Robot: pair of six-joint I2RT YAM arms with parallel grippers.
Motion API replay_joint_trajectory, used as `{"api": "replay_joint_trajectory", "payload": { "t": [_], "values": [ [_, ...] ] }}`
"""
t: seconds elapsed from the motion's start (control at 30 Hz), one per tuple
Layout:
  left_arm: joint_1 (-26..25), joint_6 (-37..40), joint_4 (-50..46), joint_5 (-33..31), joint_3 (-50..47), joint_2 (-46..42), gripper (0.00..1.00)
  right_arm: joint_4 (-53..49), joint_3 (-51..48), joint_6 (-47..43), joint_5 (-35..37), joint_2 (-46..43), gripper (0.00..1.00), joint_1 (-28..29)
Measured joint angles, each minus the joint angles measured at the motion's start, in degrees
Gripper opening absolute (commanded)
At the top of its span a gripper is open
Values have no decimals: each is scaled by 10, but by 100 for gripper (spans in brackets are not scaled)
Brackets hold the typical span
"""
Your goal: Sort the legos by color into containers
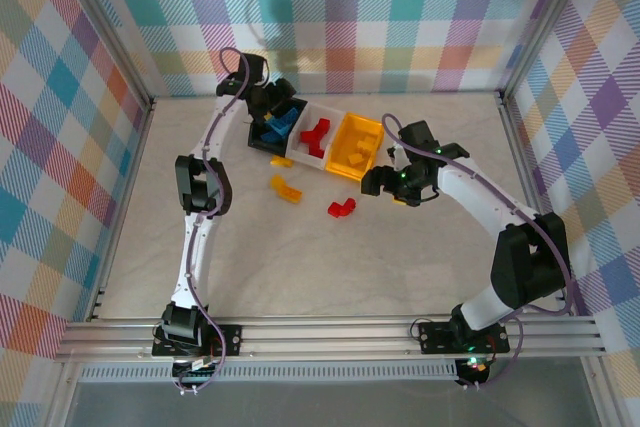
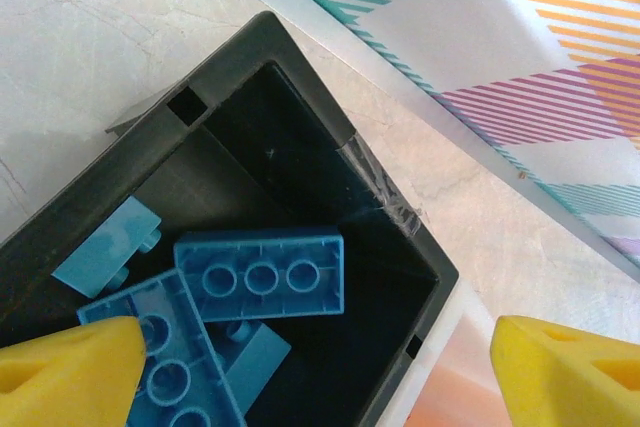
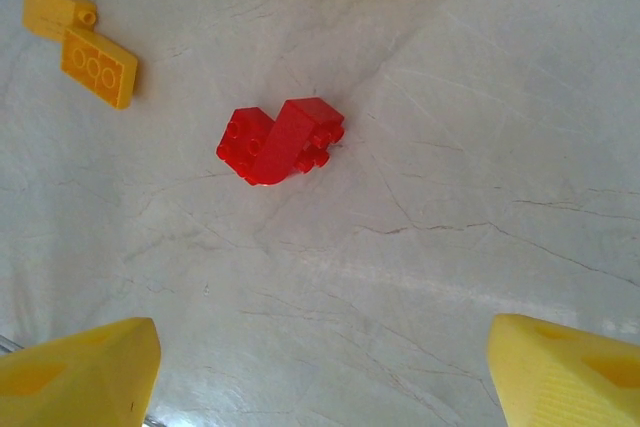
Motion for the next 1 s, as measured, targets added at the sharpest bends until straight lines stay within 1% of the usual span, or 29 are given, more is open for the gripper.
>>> {"api": "replay_joint_trajectory", "payload": {
  "t": [0.13,0.2,0.3,0.47,0.6,0.77,1.0],
  "values": [
    [-6,28,-36,0,-7,-15,91,-15,4,-17,1,15,84,17],
    [-12,47,-54,-5,-40,-46,91,-21,8,-28,3,33,82,33],
    [-31,76,-65,-17,-148,-136,91,-24,16,-35,7,66,77,52],
    [-70,101,-55,-19,-386,-341,92,-27,58,-28,13,127,70,73],
    [-70,114,-58,-30,-502,-447,92,-27,105,-14,20,170,60,83],
    [-60,127,-62,-45,-592,-512,93,-29,152,13,32,222,56,88],
    [-54,136,-73,-50,-633,-547,94,-45,184,49,55,265,54,90]
  ]
}}
